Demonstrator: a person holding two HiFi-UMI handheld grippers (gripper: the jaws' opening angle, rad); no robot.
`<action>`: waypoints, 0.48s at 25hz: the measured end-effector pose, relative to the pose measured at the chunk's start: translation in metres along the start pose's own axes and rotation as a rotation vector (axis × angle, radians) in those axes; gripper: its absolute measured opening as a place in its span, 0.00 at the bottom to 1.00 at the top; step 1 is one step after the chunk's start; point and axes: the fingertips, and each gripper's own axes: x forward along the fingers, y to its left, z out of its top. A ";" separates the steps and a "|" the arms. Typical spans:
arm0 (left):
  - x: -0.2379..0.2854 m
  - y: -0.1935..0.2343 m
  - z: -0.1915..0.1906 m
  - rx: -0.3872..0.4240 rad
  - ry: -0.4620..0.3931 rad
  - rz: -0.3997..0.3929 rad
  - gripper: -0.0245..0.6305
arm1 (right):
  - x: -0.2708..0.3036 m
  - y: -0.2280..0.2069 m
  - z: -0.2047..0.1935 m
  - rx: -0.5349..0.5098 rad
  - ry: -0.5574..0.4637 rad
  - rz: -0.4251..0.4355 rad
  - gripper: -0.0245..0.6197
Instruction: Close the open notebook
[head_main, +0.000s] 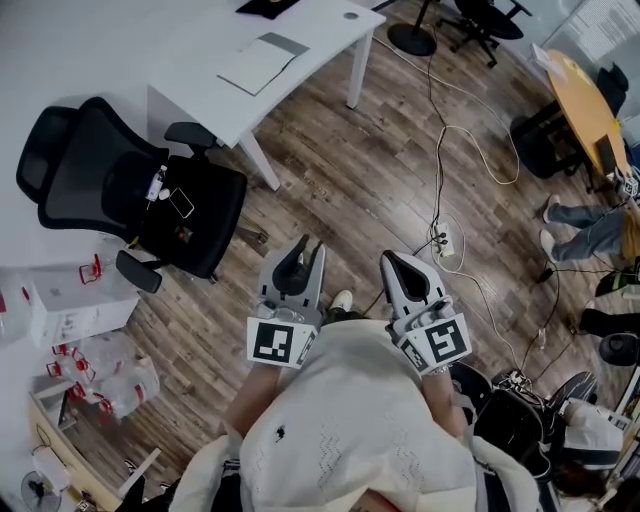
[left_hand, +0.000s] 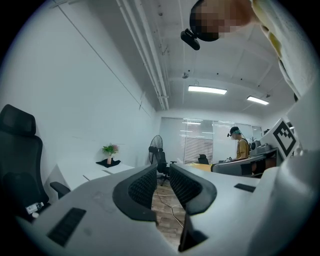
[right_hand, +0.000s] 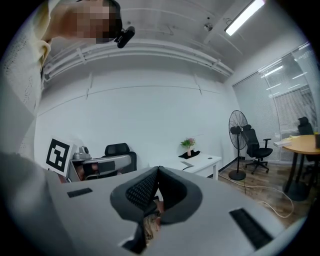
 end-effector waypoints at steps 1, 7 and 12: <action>0.002 0.003 0.000 0.006 0.003 -0.002 0.17 | 0.003 -0.001 0.000 0.002 0.003 -0.004 0.04; 0.022 0.026 -0.003 0.018 0.024 0.000 0.17 | 0.029 -0.010 0.001 0.019 0.026 -0.021 0.04; 0.041 0.055 -0.003 0.004 0.044 -0.013 0.17 | 0.065 -0.014 0.001 0.026 0.044 -0.028 0.04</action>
